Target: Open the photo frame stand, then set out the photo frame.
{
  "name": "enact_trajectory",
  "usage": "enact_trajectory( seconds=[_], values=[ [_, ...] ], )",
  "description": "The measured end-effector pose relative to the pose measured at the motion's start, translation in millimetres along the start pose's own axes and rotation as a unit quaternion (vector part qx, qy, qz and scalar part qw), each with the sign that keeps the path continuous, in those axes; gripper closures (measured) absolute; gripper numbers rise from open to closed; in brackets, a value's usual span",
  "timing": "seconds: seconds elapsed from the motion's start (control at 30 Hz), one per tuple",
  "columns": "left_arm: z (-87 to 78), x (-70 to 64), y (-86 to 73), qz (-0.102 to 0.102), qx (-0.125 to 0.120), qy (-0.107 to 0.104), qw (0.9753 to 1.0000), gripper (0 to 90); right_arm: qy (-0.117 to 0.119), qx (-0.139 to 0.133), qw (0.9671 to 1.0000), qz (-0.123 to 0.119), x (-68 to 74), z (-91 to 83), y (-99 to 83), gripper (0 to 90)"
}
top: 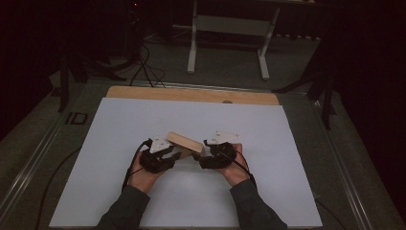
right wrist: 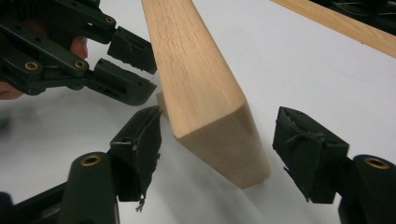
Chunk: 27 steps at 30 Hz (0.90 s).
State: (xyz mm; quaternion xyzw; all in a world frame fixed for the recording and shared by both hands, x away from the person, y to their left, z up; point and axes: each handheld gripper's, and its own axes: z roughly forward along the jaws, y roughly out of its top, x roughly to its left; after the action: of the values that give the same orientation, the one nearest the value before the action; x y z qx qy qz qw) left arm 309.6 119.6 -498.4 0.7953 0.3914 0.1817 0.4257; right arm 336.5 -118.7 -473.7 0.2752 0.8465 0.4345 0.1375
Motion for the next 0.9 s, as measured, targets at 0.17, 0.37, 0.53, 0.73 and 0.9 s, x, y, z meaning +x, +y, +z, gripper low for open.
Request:
enact_trajectory(
  seconds=[0.17,0.37,0.53,0.73,0.9],
  values=[
    [-0.8,2.7,-0.7,-0.005,0.000,0.002,1.0000,59.3,-0.001,-0.003,1.0000,0.002,-1.9,-2.9,-1.2,30.9],
    [-2.1,3.4,-0.6,-0.006,-0.003,0.003,1.0000,59.3,-0.004,-0.002,1.0000,-0.001,-1.8,-6.1,-2.7,30.3],
    [-3.2,6.8,-0.8,-0.014,-0.005,0.004,0.9999,59.4,-0.005,-0.003,1.0000,-0.005,-1.6,-9.0,-3.1,30.2],
    [-4.4,7.3,-1.3,-0.015,-0.007,0.006,0.9999,59.6,-0.007,-0.003,1.0000,-0.004,-3.4,-11.5,-6.4,30.2],
    [-5.0,6.8,-1.1,-0.016,-0.009,0.007,0.9998,59.5,-0.007,-0.003,1.0000,-0.003,-2.7,-12.8,-8.7,30.1]
  ],
)
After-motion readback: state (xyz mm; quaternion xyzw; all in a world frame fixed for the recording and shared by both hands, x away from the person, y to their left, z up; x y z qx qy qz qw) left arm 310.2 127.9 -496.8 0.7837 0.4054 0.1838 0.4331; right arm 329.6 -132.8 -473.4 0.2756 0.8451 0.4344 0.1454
